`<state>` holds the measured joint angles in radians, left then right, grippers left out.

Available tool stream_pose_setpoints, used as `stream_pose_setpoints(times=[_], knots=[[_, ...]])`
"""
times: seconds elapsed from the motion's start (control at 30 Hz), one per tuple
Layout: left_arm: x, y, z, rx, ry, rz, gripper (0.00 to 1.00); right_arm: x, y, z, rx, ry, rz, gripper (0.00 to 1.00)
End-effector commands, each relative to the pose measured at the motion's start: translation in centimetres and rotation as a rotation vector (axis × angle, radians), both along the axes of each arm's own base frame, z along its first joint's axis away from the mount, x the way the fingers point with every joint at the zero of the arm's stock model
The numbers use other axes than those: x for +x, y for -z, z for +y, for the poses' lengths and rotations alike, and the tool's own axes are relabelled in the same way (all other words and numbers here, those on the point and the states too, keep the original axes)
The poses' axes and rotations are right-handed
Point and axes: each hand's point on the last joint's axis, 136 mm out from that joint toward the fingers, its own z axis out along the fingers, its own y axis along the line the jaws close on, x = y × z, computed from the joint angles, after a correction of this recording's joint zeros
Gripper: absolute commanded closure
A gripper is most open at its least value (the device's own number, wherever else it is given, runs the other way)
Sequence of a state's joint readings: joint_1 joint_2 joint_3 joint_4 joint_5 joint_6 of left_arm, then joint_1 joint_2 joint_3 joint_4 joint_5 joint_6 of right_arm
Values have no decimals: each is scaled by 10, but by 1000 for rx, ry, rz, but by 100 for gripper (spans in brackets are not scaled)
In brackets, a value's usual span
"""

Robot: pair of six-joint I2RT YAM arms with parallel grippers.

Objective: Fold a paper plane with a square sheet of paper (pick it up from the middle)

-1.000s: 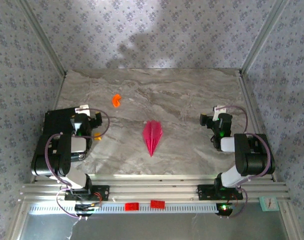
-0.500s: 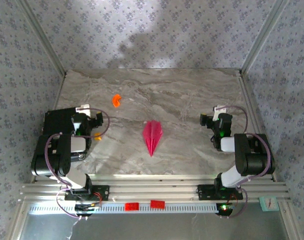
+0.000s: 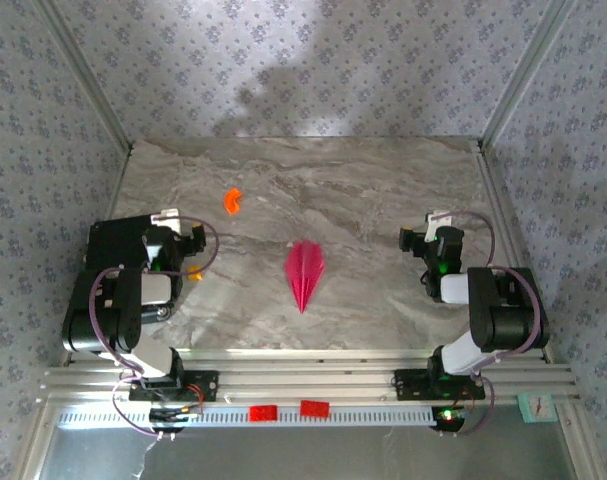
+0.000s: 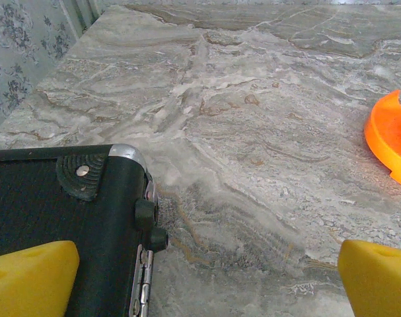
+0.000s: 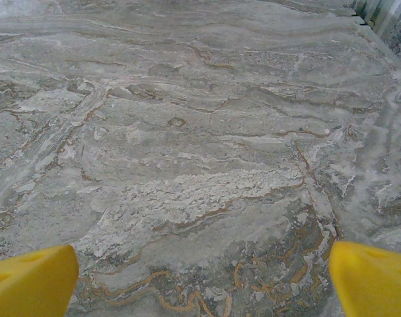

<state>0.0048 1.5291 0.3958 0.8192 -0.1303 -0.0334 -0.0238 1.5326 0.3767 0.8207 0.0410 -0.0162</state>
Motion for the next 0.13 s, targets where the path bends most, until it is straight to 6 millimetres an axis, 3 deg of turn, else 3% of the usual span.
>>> stream_pose_setpoints(times=[0.0,0.1], knots=[[6,-3,-9,-13,52,-5,0,5,-9,-2,-15,8,-32,1],[6,-3,-10,-14,53,-3,0,4,-7,-2,-15,8,-28,1]])
